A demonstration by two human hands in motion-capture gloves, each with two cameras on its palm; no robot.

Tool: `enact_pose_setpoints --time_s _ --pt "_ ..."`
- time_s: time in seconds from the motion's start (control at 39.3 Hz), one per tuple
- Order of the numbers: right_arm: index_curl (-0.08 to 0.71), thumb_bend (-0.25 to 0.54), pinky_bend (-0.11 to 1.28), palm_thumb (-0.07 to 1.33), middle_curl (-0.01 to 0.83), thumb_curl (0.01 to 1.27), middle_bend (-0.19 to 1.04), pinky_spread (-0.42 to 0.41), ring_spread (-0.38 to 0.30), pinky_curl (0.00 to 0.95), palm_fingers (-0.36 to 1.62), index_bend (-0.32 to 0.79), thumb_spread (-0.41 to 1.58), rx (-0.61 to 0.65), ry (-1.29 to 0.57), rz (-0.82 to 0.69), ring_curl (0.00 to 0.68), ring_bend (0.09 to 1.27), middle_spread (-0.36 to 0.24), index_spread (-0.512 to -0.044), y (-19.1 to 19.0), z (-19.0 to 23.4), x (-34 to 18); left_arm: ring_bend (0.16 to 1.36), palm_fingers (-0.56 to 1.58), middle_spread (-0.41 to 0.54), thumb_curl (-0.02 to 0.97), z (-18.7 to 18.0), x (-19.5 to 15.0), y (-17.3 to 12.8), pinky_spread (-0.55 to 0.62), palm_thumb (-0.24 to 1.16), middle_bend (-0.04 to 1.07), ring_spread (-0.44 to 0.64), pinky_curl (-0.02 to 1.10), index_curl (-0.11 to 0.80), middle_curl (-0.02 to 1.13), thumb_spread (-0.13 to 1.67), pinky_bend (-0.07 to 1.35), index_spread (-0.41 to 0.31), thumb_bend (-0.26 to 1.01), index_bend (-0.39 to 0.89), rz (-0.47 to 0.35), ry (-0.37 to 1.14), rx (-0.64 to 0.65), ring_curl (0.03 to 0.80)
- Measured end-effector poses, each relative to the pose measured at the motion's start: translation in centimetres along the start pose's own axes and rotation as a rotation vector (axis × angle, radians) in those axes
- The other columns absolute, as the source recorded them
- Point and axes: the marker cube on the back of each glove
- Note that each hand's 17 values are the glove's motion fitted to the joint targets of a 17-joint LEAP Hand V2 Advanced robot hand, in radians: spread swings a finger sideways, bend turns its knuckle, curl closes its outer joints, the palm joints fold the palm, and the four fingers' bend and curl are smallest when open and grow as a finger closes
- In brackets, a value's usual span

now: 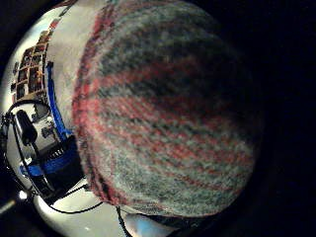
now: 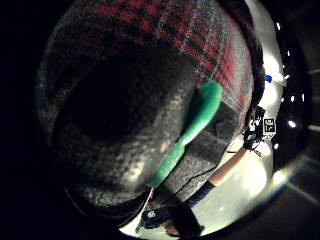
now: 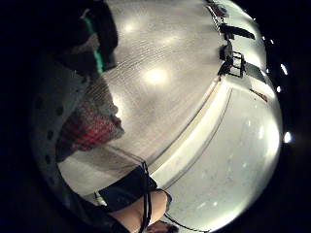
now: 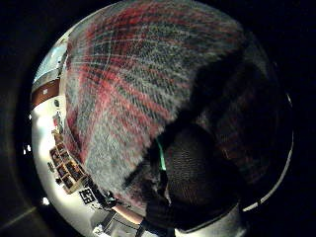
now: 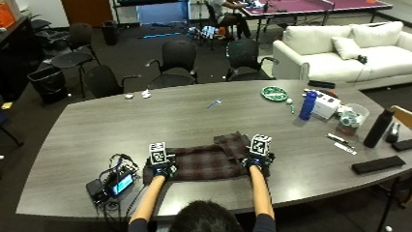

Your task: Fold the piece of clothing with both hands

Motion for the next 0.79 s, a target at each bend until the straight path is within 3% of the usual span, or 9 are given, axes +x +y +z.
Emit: enact_pose_setpoints --time_s 0.18,0.23,0.36,0.46,0.48,0.51,0.56,0.69,0.79 --pt "-0.002 0.003 0.95 0.38 0.401 0.39 0.27 0.009 -0.039 0.402 0.48 -0.03 1.19 0.077 -0.060 0.015 0.436 0.82 0.098 -0.170 -1.5 0.4 -0.7 0.49 -0.11 0.255 0.202 0.3 -0.1 0.1 0.46 -0.07 0.15 0.48 0.40 0.313 0.26 1.15 0.34 -0.045 -0.06 0.11 0.014 0.007 -0.005 0.338" --pt "-0.010 0.038 0.97 0.47 0.424 0.41 0.34 -0.088 -0.097 0.399 0.65 -0.04 1.19 0.067 -0.067 0.018 0.447 0.86 0.047 -0.162 -1.3 0.3 -0.8 0.49 -0.11 0.260 0.198 0.1 0.1 -0.2 0.47 -0.07 0.15 0.49 0.39 0.307 0.26 1.14 0.34 -0.044 -0.06 0.12 0.032 0.001 0.022 0.333" --pt "0.012 0.071 0.94 0.59 0.440 0.44 0.37 -0.190 -0.161 0.390 0.84 0.04 1.17 0.111 -0.103 -0.037 0.450 0.90 -0.028 -0.159 -1.5 -0.2 -2.0 0.49 -0.11 0.268 0.188 0.0 0.1 -0.2 0.48 -0.07 0.15 0.52 0.38 0.290 0.25 1.13 0.34 -0.041 -0.05 0.12 0.022 -0.013 0.008 0.322" --pt "0.035 0.090 0.90 0.70 0.455 0.46 0.40 -0.231 -0.191 0.386 0.96 0.06 1.12 0.191 -0.124 -0.080 0.450 0.87 -0.089 -0.168 -1.7 -0.7 -3.1 0.48 -0.11 0.272 0.182 0.0 0.0 -0.1 0.49 -0.07 0.15 0.53 0.38 0.281 0.25 1.12 0.34 -0.046 -0.05 0.12 -0.023 -0.015 -0.012 0.316" --pt "0.041 0.086 0.90 0.71 0.458 0.47 0.40 -0.237 -0.196 0.389 0.96 0.06 1.11 0.194 -0.124 -0.081 0.454 0.87 -0.098 -0.168 -1.6 -0.7 -3.2 0.48 -0.11 0.273 0.180 -0.1 0.0 -0.2 0.49 -0.07 0.15 0.53 0.38 0.279 0.24 1.12 0.34 -0.047 -0.05 0.12 -0.026 -0.015 -0.004 0.315" --pt "0.070 0.094 0.88 0.75 0.465 0.49 0.40 -0.247 -0.207 0.389 1.03 0.13 1.05 0.191 -0.122 -0.078 0.450 0.84 -0.115 -0.179 -1.5 -0.7 -3.3 0.48 -0.12 0.273 0.179 -0.1 0.0 -0.2 0.49 -0.07 0.15 0.53 0.38 0.277 0.24 1.12 0.34 -0.048 -0.05 0.12 -0.022 -0.013 -0.003 0.311" --pt "0.085 0.089 0.85 0.79 0.465 0.50 0.39 -0.258 -0.216 0.384 1.07 0.13 1.00 0.177 -0.114 -0.070 0.446 0.81 -0.134 -0.187 -1.2 -0.6 -3.4 0.48 -0.11 0.274 0.178 -0.2 0.1 -0.1 0.50 -0.06 0.15 0.54 0.37 0.274 0.24 1.12 0.35 -0.049 -0.05 0.12 -0.010 -0.007 -0.018 0.309" --pt "0.136 0.050 0.79 0.84 0.476 0.54 0.39 -0.280 -0.234 0.384 1.15 0.14 0.85 0.202 -0.118 -0.077 0.448 0.77 -0.178 -0.218 -1.2 -1.0 -2.6 0.47 -0.11 0.276 0.180 -0.5 -0.1 0.5 0.50 -0.03 0.15 0.54 0.37 0.268 0.24 1.13 0.34 -0.050 -0.03 0.13 0.003 0.011 -0.076 0.301" --pt "0.164 0.018 0.76 0.88 0.478 0.57 0.38 -0.292 -0.243 0.383 1.17 0.14 0.73 0.206 -0.118 -0.001 0.442 0.74 -0.196 -0.236 -1.7 -1.3 -0.6 0.48 -0.09 0.276 0.191 -0.8 -0.2 0.8 0.49 0.00 0.14 0.54 0.37 0.266 0.23 1.15 0.35 -0.051 -0.01 0.13 -0.007 0.033 -0.082 0.301"
